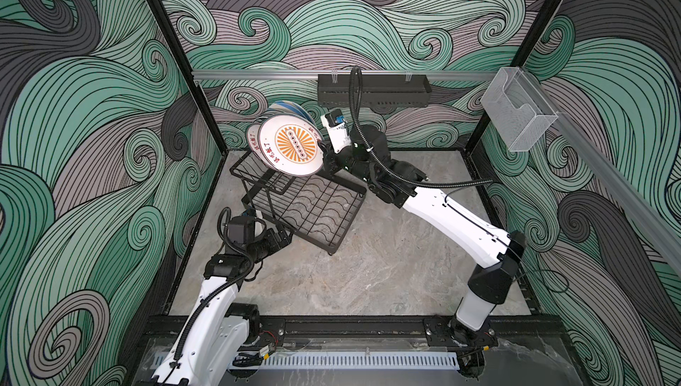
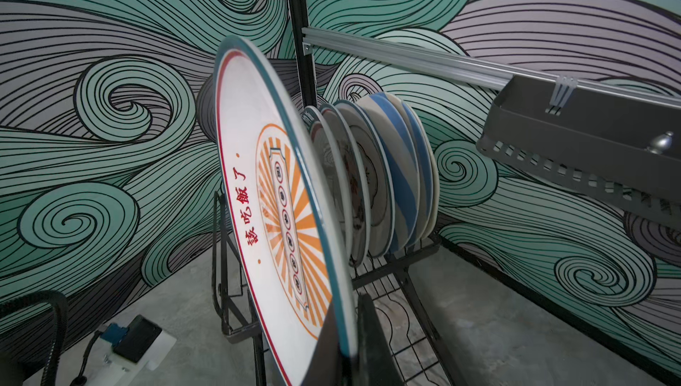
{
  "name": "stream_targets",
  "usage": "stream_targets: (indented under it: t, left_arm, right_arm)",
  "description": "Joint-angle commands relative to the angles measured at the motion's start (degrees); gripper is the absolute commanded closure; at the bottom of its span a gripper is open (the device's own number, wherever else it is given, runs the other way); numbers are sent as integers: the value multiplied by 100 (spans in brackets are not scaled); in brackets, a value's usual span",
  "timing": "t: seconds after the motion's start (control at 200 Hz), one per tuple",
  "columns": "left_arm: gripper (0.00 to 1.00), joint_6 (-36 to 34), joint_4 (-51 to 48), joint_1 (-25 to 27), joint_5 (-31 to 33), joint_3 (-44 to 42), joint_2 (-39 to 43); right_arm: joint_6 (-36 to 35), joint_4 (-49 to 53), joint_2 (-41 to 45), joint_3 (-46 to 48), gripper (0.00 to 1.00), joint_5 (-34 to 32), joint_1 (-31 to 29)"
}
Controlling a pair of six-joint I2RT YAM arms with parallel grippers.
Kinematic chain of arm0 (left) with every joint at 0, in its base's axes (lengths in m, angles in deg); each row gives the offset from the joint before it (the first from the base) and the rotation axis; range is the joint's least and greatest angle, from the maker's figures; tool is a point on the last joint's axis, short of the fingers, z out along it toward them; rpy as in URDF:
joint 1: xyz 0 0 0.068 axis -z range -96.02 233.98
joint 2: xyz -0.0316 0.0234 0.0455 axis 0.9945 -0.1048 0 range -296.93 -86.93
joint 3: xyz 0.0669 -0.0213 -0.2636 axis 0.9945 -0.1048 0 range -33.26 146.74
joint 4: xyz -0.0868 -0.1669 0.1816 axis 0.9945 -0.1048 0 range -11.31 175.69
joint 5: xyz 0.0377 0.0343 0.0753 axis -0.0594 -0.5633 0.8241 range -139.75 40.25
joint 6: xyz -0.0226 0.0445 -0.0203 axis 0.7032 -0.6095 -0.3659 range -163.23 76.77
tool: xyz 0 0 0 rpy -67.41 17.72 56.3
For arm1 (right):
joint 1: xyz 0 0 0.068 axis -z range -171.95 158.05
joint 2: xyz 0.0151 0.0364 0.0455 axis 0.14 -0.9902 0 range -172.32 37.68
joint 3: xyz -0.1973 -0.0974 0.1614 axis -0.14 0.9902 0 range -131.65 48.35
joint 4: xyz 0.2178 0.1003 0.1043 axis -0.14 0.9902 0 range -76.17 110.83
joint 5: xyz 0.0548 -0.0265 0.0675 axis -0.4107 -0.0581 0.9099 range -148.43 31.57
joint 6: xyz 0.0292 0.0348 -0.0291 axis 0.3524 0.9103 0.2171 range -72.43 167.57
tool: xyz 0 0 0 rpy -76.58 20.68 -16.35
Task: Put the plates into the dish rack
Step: 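Carry the upright sunburst plate to the rack with the right gripper, then lower the sunburst plate into the front rack slot with the right gripper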
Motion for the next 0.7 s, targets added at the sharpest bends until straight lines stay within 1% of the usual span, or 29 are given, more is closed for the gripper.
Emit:
stream_targets:
  t: [0.0,0.055,0.22,0.44,0.595,0.696]
  left_arm:
    - [1,-35,-99,-54,-78,37,58]
    - [2,-35,-94,-55,-93,26,76]
    - [1,-40,-73,-54,-155,16,101]
    - [1,-53,-123,-57,-118,54,121]
    - [1,-43,-98,-55,-140,36,131]
    - [1,-52,-87,-54,-140,26,139]
  right_arm:
    - [-377,-525,-341,-631,100,-554,-146]
    - [-462,-623,-535,-825,100,-714,-177]
    - [-542,-688,-1063,-1395,100,-894,-202]
    - [-547,-546,-1658,-2044,100,-955,-227]
    - [-600,-629,-1839,-2110,100,-1165,-275]
    - [-936,-1101,-1812,-1803,100,-1468,-404]
